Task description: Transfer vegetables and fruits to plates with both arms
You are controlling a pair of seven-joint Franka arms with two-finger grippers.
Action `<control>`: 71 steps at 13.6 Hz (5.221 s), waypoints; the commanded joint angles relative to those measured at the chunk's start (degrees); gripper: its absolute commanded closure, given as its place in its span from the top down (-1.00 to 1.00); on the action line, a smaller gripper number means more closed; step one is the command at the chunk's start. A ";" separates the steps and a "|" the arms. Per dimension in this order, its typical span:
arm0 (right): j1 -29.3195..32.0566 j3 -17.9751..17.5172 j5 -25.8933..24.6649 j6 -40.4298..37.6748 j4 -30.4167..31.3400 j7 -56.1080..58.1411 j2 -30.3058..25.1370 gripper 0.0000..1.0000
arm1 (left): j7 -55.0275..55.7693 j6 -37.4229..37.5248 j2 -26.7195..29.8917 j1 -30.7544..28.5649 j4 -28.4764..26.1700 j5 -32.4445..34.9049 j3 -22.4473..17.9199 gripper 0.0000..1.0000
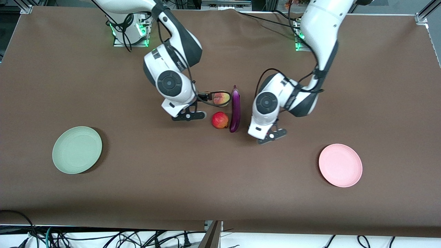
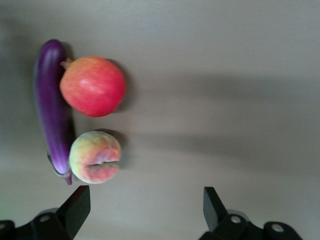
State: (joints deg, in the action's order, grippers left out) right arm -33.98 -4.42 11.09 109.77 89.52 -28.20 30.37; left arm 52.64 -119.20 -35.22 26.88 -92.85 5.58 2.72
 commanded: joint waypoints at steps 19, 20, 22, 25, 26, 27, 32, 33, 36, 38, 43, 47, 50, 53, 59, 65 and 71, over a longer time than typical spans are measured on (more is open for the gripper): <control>-12.86 0.82 -1.86 12.48 -0.75 -8.97 11.29 1.00 | -58.88 -11.40 -9.25 -26.79 9.54 8.84 -0.17 -1.00; -13.04 0.90 -2.04 12.83 -0.67 -8.97 11.64 1.00 | -58.88 -11.40 -9.52 -26.79 9.36 8.84 -0.08 -1.00; -13.04 0.99 -3.17 12.92 -0.67 -8.89 11.99 0.66 | -58.70 -11.40 -10.05 -26.79 9.10 8.75 0.27 -0.95; -13.04 0.99 -4.68 13.45 -0.67 -8.89 12.17 -0.12 | -58.79 -11.40 -10.31 -26.26 8.83 6.12 0.36 -0.79; -13.04 0.99 -4.76 13.45 -0.67 -8.89 12.17 -0.30 | -58.70 -11.40 -10.31 -26.18 8.83 6.03 0.36 -0.22; -12.86 1.08 -4.85 13.45 -0.67 -8.54 12.08 -0.48 | -58.70 -11.40 -10.22 -26.35 8.92 5.94 0.36 0.75; -11.28 4.67 -4.85 6.46 -1.19 -3.81 7.09 -0.78 | -58.35 -9.82 -7.51 -26.18 9.01 5.94 0.71 1.00; -10.41 6.60 -4.24 2.85 -1.19 -0.05 4.99 -0.79 | -58.26 -7.56 -6.46 -26.18 9.09 5.94 1.49 1.00; 0.01 8.29 -3.36 -6.74 -1.28 13.91 0.58 -0.79 | -57.30 -0.79 -2.76 -26.09 9.27 5.76 4.82 1.00; 9.23 8.38 -3.36 -10.70 -1.54 25.25 0.04 -0.78 | -50.65 3.26 -1.70 -26.09 9.01 5.76 9.38 1.00; 27.97 8.55 -10.54 -11.60 -1.81 50.76 1.18 -0.78 | -27.53 5.83 -2.14 -25.21 7.70 5.85 22.04 1.00; 36.96 8.55 -15.83 -1.08 -1.89 62.54 4.60 -0.78 | -23.81 5.21 -2.31 -18.82 3.74 5.85 24.88 1.00; 40.65 8.64 -16.63 7.97 -1.90 66.34 7.50 -0.78 | -18.47 -2.83 -2.23 -14.15 -3.27 6.02 24.79 1.00; 43.03 8.55 -16.54 14.32 -1.90 69.68 9.79 -0.78 | -16.43 -13.21 -2.23 -13.09 -10.92 6.73 24.79 1.00; 43.47 8.55 -15.93 17.05 -1.81 69.51 11.29 0.99 | -15.19 -19.39 -3.98 -10.09 -13.32 7.34 24.61 0.05; 41.54 5.66 -11.62 9.78 -4.79 68.64 7.25 1.00 | -15.72 -16.25 -2.50 -12.37 -12.71 7.34 24.09 -0.79; 41.28 -6.01 -9.42 5.63 -5.24 49.96 6.55 1.00 | -18.43 -1.06 4.80 -21.07 -9.20 11.55 24.09 -0.79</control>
State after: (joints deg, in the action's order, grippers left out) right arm 7.11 -6.84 1.18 117.19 84.29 29.06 37.39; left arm 36.26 -125.50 -33.53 7.98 -103.29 15.25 26.57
